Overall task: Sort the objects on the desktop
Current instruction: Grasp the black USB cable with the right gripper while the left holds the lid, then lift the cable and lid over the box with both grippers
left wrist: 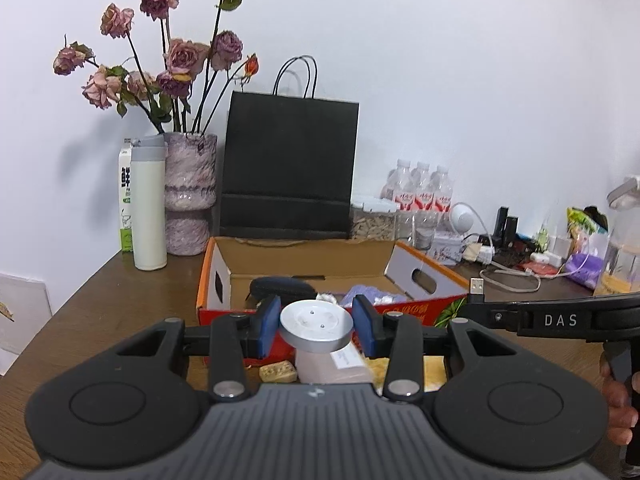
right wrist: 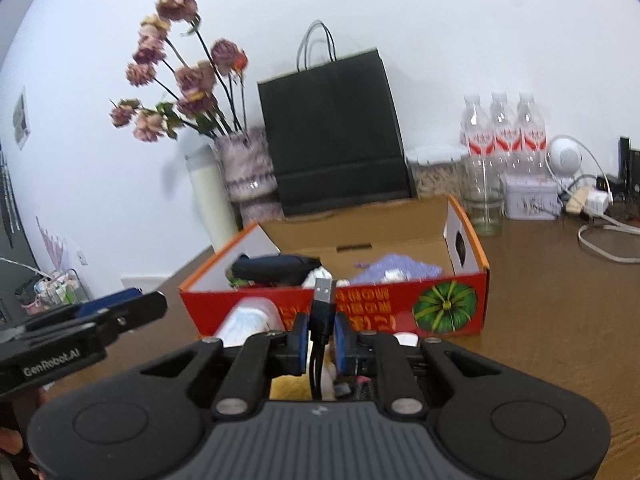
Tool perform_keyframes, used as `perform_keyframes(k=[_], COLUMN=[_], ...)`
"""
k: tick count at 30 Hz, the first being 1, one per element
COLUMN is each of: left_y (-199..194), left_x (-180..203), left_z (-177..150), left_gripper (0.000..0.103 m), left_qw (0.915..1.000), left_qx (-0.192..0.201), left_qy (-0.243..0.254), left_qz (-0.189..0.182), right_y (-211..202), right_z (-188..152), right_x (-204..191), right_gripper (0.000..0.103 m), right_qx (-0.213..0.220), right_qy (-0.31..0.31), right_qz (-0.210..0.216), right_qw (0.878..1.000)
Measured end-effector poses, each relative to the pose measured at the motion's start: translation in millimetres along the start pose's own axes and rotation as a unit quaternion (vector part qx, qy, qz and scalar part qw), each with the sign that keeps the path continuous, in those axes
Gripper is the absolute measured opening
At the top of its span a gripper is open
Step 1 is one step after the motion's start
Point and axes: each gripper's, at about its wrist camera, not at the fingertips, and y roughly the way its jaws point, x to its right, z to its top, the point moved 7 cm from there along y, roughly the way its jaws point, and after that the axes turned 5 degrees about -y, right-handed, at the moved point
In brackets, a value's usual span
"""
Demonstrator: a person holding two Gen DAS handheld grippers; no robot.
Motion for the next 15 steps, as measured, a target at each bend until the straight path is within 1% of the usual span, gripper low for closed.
perform_keyframes(k=[9,15], left_y=[-18.5,-27.8], left_x=[18.3,28.2], left_z=[24.1,35.9], left_gripper=[0.04,0.04], left_qw=[0.9994,0.9988], left_qx=[0.03,0.043], left_qy=[0.007,0.012], left_qz=[-0.014,-0.017], right_y=[-33.6,-56.3], right_z=[28.6,44.5], right_x=[-16.2,-25.1], right_gripper=[0.011,0.011], right_qx=[0.046,0.076], right_qy=[-0.019,-0.028], right_qz=[0.016,0.023], right_qw=[0.999,0.996])
